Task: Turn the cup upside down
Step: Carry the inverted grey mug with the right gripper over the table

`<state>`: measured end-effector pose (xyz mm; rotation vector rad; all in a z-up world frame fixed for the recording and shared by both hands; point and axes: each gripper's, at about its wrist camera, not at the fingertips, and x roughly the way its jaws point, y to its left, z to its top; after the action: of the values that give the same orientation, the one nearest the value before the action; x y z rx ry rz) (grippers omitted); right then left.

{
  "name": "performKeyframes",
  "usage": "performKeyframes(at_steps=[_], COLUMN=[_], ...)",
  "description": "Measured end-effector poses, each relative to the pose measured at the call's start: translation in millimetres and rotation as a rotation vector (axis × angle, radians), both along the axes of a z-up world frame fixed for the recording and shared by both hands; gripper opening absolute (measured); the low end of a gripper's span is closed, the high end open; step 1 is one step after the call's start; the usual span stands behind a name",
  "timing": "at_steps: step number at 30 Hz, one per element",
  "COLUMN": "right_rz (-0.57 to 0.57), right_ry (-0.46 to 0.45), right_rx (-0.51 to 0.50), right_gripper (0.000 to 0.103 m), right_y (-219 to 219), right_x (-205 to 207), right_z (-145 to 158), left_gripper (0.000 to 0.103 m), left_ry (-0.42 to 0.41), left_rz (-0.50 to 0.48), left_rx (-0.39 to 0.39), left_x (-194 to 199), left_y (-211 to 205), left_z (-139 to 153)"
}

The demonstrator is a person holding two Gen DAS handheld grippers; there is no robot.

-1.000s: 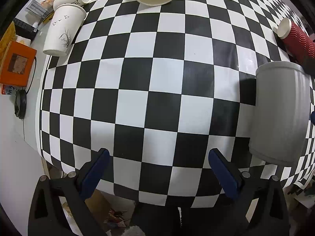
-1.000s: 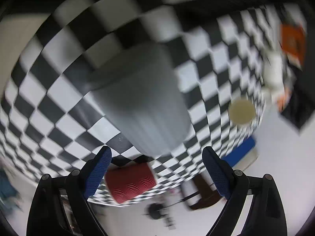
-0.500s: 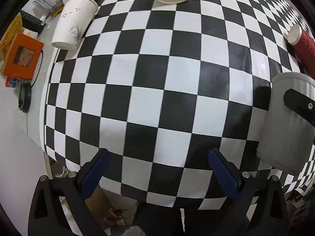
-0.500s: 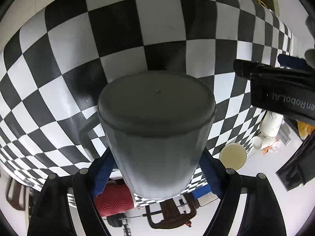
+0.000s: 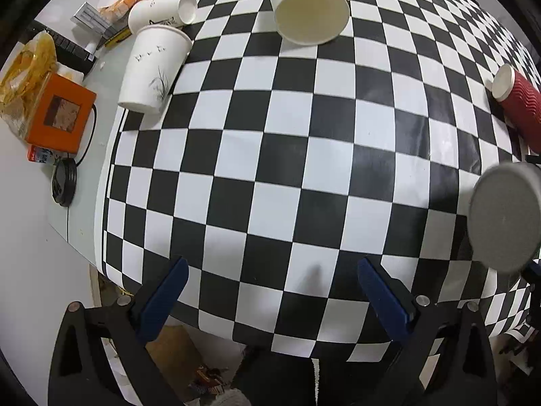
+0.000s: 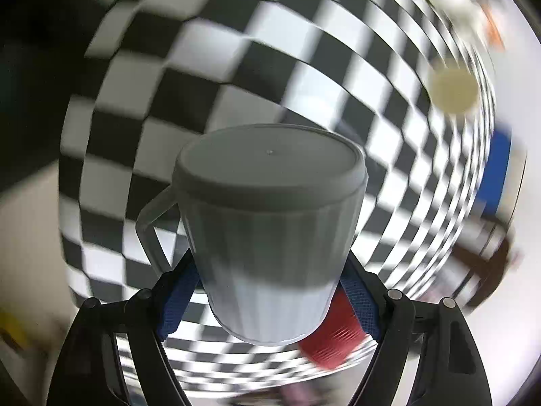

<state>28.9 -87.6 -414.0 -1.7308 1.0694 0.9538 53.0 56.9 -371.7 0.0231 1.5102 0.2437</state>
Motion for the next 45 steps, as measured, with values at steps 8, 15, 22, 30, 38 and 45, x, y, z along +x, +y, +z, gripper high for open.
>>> performKeyframes(at_steps=[8, 15, 22, 30, 38, 45], right_rz=[-0.633, -1.066, -1.156, -1.215, -1.241, -1.352], right_ry=[0.158, 0.285, 0.287, 0.311, 0.346, 0.268], right_rx=[0.059, 0.068, 0.06, 0.063, 0.131, 0.415], right_gripper=[0.083, 0.083, 0.084, 0.092, 0.079, 0.079], right_y=[-17.1, -40.4, -30.4, -35.0, -44.5, -49.1], right_x=[70.0, 115.8, 139.2, 162.8, 176.1, 191.2], right_z=[7.4, -4.8, -11.0, 2.0, 14.2, 56.1], left_gripper=[0.102, 0.102, 0.102, 0.102, 0.102, 0.102], left_ry=[-0.012, -0.013, 0.003, 0.009, 0.01, 0.007], left_rz=[-0.011, -0.03, -0.045, -0.06, -0.053, -0.002], left_rx=[-0.01, -0.01, -0.029, -0.043, -0.044, -0.066], left_x=[12.9, 17.5, 21.2, 24.8, 24.4, 32.3], left_y=[-12.5, -33.7, -39.9, -47.7, -48.4, -33.7], left_z=[13.9, 24.4, 19.6, 17.0, 19.6, 19.7])
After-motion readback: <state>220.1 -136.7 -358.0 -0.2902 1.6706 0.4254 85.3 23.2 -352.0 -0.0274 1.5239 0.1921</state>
